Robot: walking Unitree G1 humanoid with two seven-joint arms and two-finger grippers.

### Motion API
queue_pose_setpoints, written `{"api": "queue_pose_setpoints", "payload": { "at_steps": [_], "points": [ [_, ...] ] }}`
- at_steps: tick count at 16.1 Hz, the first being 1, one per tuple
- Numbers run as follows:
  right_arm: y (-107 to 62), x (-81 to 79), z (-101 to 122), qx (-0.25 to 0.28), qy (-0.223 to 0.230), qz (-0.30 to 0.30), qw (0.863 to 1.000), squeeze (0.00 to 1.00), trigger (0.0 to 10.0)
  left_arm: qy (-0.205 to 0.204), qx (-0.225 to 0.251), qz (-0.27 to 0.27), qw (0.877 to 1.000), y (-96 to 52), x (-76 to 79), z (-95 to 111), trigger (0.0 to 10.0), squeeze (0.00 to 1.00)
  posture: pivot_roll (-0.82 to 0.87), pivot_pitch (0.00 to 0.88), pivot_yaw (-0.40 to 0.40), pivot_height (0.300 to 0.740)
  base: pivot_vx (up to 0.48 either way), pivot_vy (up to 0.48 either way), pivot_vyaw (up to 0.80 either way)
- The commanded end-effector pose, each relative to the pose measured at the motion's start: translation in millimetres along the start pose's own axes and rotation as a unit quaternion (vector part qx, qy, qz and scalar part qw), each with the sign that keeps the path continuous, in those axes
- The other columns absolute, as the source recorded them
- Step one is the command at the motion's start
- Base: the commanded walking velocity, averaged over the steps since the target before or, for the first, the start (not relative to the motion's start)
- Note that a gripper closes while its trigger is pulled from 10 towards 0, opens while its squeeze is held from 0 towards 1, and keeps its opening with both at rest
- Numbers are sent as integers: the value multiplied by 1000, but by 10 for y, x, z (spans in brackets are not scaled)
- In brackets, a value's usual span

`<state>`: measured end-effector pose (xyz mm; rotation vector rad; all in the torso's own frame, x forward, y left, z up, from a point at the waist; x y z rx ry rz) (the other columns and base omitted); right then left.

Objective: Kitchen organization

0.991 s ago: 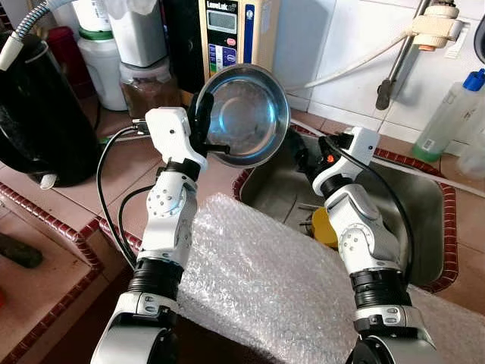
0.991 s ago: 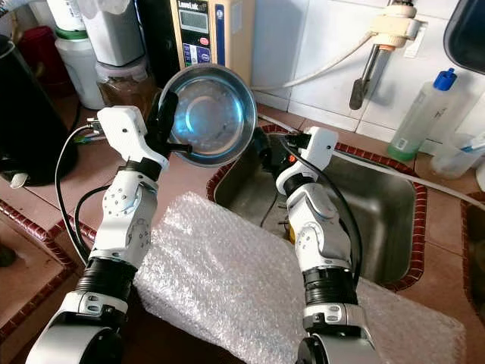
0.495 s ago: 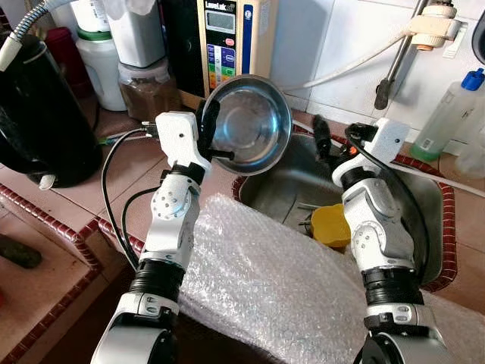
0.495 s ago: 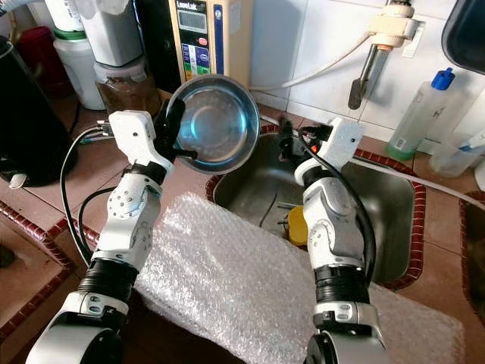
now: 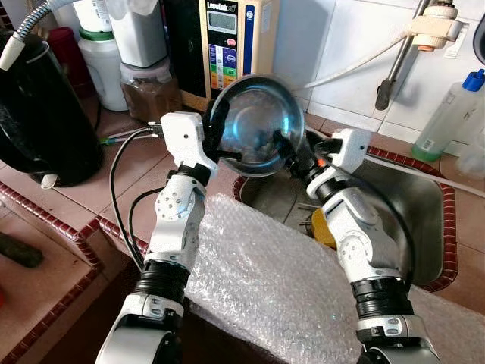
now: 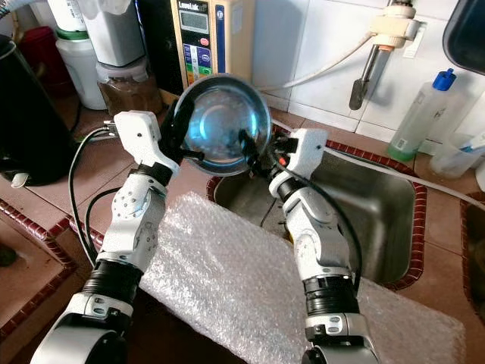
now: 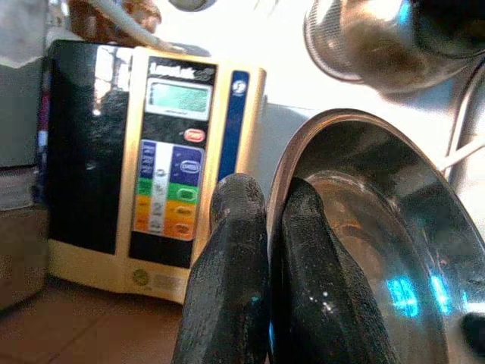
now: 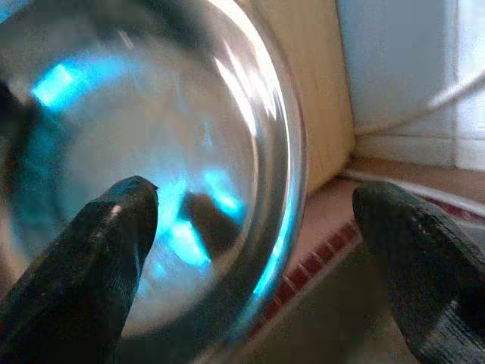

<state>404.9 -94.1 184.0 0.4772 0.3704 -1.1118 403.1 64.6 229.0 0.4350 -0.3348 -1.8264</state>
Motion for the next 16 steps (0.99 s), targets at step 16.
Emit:
{"api": "queue_pose_setpoints", "payload": {
  "at_steps": [16],
  "points": [
    [102,-165,-13,-5,125,46,991,0,0,-21,23,-24,999,0,69,88,0,0,19,0,6,740,0,0,0]
  ]
}}
Point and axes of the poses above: a point about 5 cm out from each wrist's last joint towards the gripper, its own y axis pointing out of the wrist towards the gripper, its own z axis along the axis of the wrist's last joint, x = y × z, the point moved 6 cm from there along y, pointing out of the wrist towards the gripper, and after that the axes turned 15 degrees about y, right-handed, at the moved point
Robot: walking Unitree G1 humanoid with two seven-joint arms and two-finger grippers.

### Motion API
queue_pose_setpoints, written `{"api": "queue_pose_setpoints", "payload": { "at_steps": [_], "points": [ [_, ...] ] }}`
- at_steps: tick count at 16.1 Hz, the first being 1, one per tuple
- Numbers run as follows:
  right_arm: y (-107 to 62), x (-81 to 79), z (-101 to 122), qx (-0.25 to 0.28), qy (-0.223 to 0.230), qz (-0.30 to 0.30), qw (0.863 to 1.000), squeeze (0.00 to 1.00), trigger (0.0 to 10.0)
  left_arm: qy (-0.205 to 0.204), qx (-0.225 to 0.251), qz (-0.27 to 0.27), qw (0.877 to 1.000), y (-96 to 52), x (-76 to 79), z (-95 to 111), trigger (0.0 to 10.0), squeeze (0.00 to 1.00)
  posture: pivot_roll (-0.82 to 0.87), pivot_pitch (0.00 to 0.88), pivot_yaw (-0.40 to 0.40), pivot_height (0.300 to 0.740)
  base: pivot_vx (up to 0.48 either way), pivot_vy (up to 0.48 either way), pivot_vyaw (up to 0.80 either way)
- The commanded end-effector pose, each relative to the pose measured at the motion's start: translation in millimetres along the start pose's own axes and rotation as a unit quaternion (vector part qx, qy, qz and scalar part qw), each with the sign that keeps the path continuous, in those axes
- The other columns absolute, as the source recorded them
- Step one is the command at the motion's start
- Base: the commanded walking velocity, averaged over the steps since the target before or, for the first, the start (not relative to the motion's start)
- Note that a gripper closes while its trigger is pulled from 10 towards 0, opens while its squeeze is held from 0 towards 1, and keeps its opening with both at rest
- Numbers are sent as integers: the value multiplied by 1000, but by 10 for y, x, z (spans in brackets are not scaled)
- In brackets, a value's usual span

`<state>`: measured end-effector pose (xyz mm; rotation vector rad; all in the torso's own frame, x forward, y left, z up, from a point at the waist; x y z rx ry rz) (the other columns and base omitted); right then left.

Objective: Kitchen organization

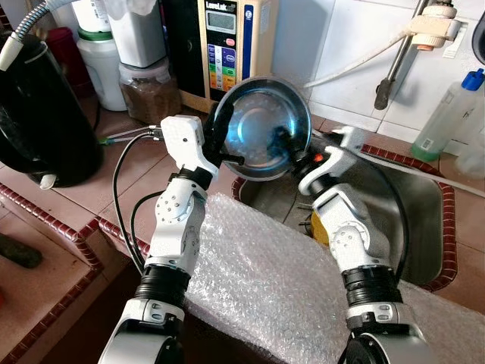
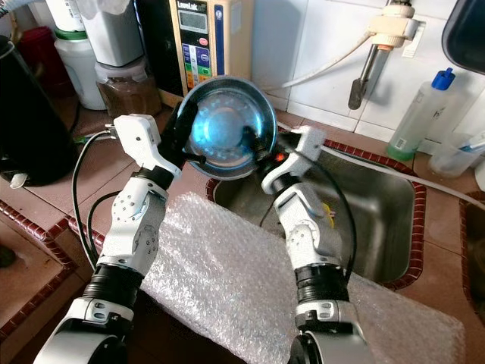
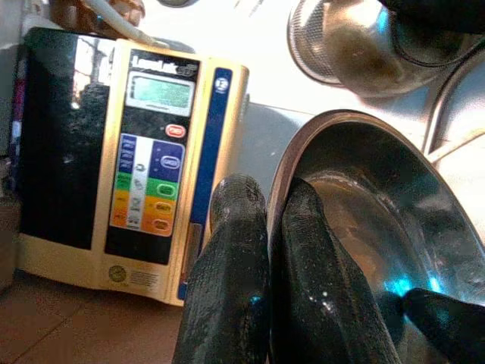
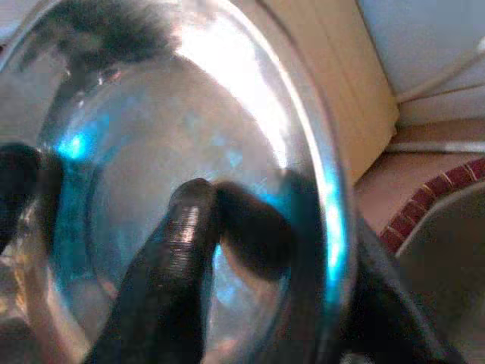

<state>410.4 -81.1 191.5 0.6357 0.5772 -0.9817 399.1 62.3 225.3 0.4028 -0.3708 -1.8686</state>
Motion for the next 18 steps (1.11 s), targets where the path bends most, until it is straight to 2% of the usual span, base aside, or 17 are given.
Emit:
{"api": "queue_pose_setpoints", "payload": {
  "at_steps": [1,6,9,13,14,15,16,18],
  "points": [
    [-13,-35,-29,-8,-8,7,1000,0,0,5,19,-9,1000,47,36,100,0,0,19,0,6,740,0,0,0],
    [-25,-10,-47,-14,0,4,1000,0,0,7,15,-15,1000,35,26,87,0,0,34,0,9,740,0,0,0],
    [-11,-26,-114,-26,5,9,1000,0,0,17,12,-1,1000,29,-95,87,0,0,54,0,6,740,0,0,0],
    [-15,2,-85,-22,4,3,1000,0,0,18,9,-6,1000,27,-62,69,0,0,53,0,10,740,0,0,0],
    [-22,26,-76,-19,3,-3,1000,0,0,23,5,-13,1000,27,-38,54,2275,0,52,0,12,740,0,0,0],
    [-30,54,-65,-16,0,-11,1000,0,0,26,3,-23,999,21,-7,38,10000,871,51,0,14,740,0,0,0],
    [-34,76,-61,-15,-2,-18,1000,0,0,27,0,-26,999,17,3,26,10000,1000,51,0,14,740,0,0,0],
    [-34,125,-27,-7,-10,-32,999,0,0,28,-3,-35,999,5,34,0,10000,1000,52,0,15,740,0,0,0]
  ]
}}
Point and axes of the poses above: a point about 5 cm out from each wrist's last joint towards the gripper, its own y axis pointing out of the wrist towards the gripper, its own z axis along the axis of the wrist's last joint, x = y × z, the point moved 6 cm from there along y, pointing out of the wrist towards the gripper, and after that the axes turned 15 degrees about y, right-handed, at the moved point
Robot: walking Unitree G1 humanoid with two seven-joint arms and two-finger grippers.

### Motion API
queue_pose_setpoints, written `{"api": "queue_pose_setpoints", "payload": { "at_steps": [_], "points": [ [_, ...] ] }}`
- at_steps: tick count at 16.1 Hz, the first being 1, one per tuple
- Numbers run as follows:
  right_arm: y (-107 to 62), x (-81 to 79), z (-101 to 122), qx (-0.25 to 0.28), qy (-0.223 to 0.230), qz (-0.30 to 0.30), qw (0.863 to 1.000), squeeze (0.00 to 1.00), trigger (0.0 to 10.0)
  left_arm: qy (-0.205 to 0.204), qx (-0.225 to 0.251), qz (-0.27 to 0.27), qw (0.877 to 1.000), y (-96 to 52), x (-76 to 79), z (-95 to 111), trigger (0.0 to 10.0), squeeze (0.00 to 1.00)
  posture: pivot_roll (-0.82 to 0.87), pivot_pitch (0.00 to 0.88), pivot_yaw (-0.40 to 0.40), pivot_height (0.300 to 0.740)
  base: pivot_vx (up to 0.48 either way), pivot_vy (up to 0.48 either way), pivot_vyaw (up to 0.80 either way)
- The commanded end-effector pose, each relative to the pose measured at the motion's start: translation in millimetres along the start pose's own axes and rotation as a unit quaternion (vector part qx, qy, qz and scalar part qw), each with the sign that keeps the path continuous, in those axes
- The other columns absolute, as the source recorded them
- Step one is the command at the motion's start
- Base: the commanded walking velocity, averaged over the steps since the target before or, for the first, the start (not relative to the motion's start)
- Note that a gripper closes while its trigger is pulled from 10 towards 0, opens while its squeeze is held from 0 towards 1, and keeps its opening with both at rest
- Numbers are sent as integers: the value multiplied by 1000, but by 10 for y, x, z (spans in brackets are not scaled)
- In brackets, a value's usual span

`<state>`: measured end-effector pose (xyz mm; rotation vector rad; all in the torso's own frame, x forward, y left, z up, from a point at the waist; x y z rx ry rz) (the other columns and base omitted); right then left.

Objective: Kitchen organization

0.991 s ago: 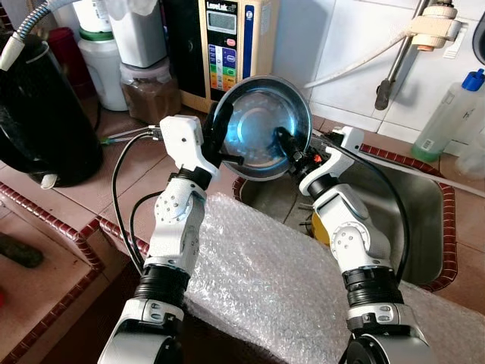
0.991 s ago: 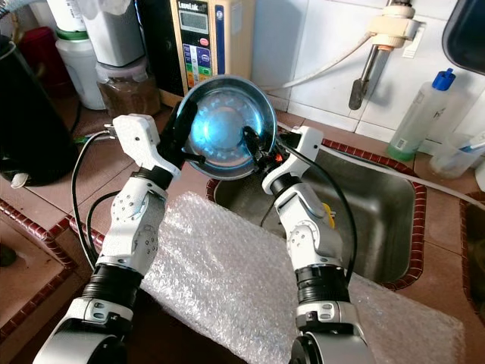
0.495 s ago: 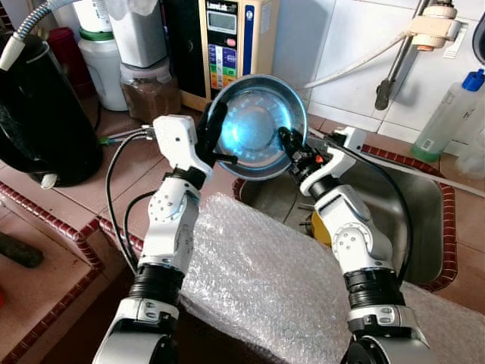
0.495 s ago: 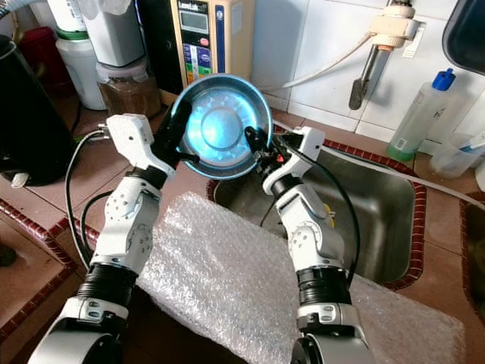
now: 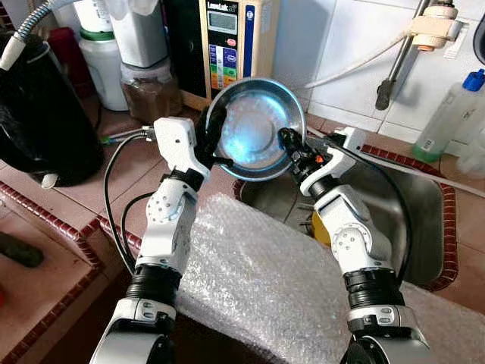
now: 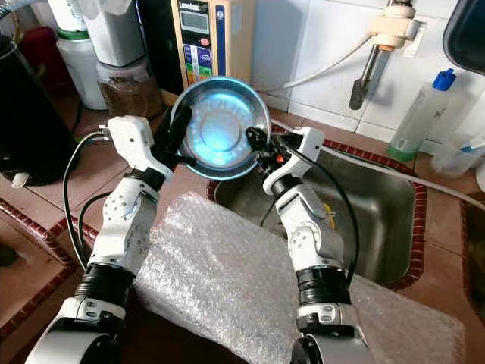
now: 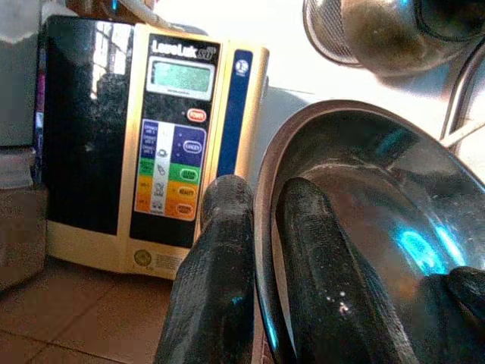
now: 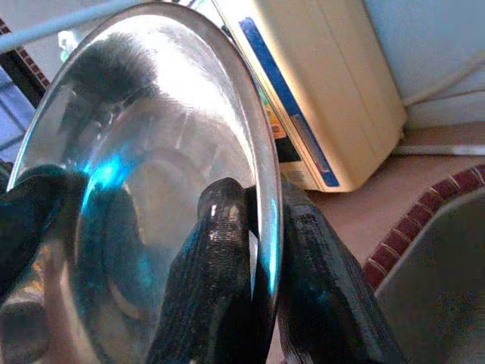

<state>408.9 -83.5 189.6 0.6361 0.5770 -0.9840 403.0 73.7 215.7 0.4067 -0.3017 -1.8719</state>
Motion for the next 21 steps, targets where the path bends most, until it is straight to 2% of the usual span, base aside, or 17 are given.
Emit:
{"api": "queue_pose_setpoints", "payload": {
  "at_steps": [1,3,5,6,7,8,10,13,15,16,17,21],
  "points": [
    [-1,125,-5,-3,-11,-37,999,0,0,13,16,-35,999,42,159,84,10000,1000,52,0,14,740,0,0,0],
    [8,189,47,7,-19,-56,998,0,0,20,11,-37,999,34,168,55,10000,1000,53,0,14,740,0,0,0],
    [-5,300,140,27,-46,-94,994,0,0,22,-6,-41,999,20,179,-15,10000,1000,56,0,14,740,0,0,0],
    [-39,467,239,47,-68,-145,986,0,0,14,-30,-61,998,-21,243,-117,10000,1000,55,0,14,740,0,0,0],
    [-60,543,259,46,-80,-166,982,0,0,11,-35,-71,997,-39,273,-143,10000,1000,55,0,14,740,0,0,0],
    [-90,617,296,51,-100,-187,976,0,0,8,-45,-88,995,-70,327,-184,10000,1000,55,0,14,740,0,0,0],
    [-151,746,352,61,-112,-219,967,0,0,17,-60,-118,991,-144,413,-261,10000,1000,60,0,14,740,0,0,0],
    [-223,902,341,51,-150,-262,952,0,0,17,-75,-152,985,-239,508,-328,10000,1000,62,0,15,740,0,0,0],
    [-375,1139,331,33,-189,-327,926,0,0,28,-111,-218,969,-399,675,-478,10000,1000,65,0,14,740,0,0,0],
    [-419,1199,333,31,-194,-342,919,0,0,31,-126,-232,964,-450,705,-530,10000,1000,66,0,15,740,0,0,0],
    [-549,1360,309,14,-207,-385,899,0,0,39,-137,-249,958,-511,740,-572,10000,1000,65,0,14,740,0,0,0],
    [-764,1590,180,-26,-218,-438,872,0,0,67,-173,-277,943,-604,756,-706,10000,1000,66,0,14,740,0,0,0]
  ]
}}
Point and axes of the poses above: a point about 5 cm out from each wrist's last joint towards the gripper, its own y axis pointing out of the wrist towards the gripper, its own z axis along the axis of the wrist's last joint, x = y × z, the point moved 6 cm from there along y, pointing out of the wrist towards the gripper, and after that the axes turned 15 degrees about y, right-handed, at the moved point
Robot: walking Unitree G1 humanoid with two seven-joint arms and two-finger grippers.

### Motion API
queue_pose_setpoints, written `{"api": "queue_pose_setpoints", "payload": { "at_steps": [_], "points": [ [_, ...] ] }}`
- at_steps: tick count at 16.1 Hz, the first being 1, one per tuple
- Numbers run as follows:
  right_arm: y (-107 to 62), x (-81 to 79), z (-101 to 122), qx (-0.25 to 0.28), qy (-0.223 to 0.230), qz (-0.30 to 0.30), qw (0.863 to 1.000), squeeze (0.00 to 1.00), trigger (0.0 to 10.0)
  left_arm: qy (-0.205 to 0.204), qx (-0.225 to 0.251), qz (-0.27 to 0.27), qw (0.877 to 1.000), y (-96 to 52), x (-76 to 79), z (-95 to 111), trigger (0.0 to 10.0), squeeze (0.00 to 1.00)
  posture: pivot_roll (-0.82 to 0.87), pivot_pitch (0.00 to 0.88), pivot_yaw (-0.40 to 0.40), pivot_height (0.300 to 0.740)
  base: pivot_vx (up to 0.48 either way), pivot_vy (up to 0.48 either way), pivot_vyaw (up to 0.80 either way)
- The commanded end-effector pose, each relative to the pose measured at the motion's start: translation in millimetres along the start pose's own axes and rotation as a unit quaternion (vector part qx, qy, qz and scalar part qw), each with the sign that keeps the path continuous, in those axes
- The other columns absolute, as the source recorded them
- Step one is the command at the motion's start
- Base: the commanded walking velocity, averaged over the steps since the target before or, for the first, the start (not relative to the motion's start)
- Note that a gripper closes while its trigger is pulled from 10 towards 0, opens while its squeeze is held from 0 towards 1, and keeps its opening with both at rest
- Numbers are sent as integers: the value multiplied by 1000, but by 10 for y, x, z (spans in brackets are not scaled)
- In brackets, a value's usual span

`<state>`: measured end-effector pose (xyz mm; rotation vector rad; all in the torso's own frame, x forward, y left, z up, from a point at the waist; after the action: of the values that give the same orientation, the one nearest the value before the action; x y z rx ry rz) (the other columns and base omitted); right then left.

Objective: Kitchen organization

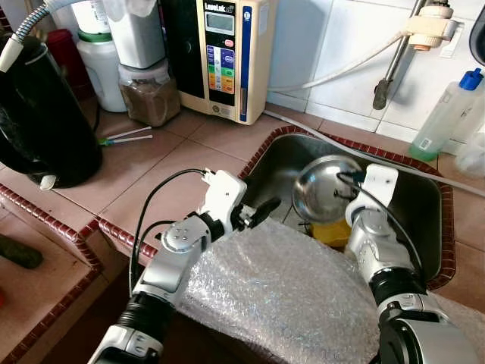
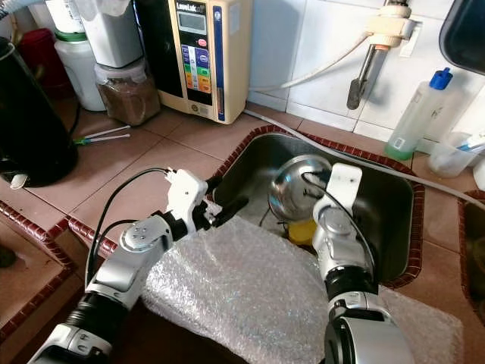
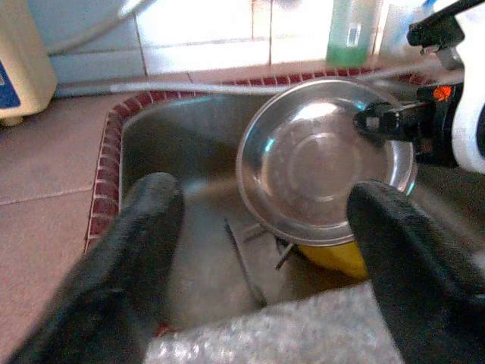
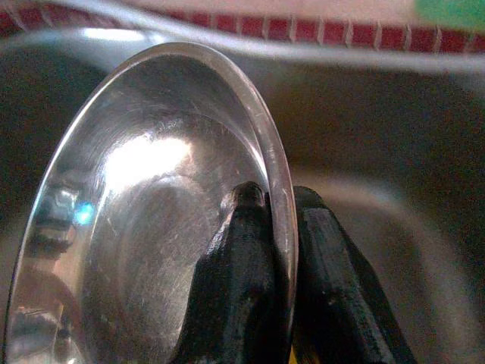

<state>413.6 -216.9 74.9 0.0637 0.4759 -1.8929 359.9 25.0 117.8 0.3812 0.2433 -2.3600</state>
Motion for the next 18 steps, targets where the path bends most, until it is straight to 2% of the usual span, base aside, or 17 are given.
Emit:
{"api": "queue_pose_setpoints", "payload": {
  "at_steps": [1,3,5,6,7,8,12,14,18],
  "points": [
    [4,20,-34,-10,-6,-5,1000,0,0,10,-8,-11,1000,11,37,-1,10000,1000,66,0,14,740,0,0,0],
    [-2,89,-170,-35,6,-21,999,0,0,16,-31,-26,999,-8,87,-78,10000,1000,64,0,16,740,0,0,0],
    [-7,91,-239,-51,15,-17,998,0,0,19,-37,-29,999,-17,98,-104,10000,1000,65,0,17,740,0,0,0],
    [-12,78,-271,-58,16,-13,998,686,5137,19,-38,-28,999,-21,97,-107,10000,1000,66,0,16,740,0,0,0],
    [-14,81,-282,-59,14,-15,998,1000,9255,20,-40,-28,999,-25,96,-114,10000,1000,65,0,16,740,0,0,0],
    [-15,83,-293,-62,22,-17,998,1000,10000,23,-42,-26,999,-27,90,-120,10000,1000,66,0,16,740,0,0,0],
    [-11,73,-310,-67,37,-15,997,1000,10000,32,-47,12,998,-9,-52,-109,10000,1000,68,0,16,740,0,0,0],
    [-11,8,-305,-69,46,0,997,1000,10000,31,-47,18,998,-7,-71,-110,10000,1000,68,0,16,740,0,0,0],
    [-5,-50,-258,-59,34,14,998,1000,10000,48,-45,46,997,10,-140,-82,10000,1000,95,0,5,740,0,0,0]
  ]
}}
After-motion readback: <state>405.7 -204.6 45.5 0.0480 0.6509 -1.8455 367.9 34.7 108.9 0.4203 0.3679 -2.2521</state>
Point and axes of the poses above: a point about 5 cm out from each wrist's last joint towards the gripper, its own y axis pointing out of the wrist towards the gripper, its own z axis along the axis of the wrist's last joint, x = y × z, the point moved 6 cm from there along y, pointing out of the wrist towards the gripper, and after that the axes turned 15 degrees about y, right-handed, at the moved point
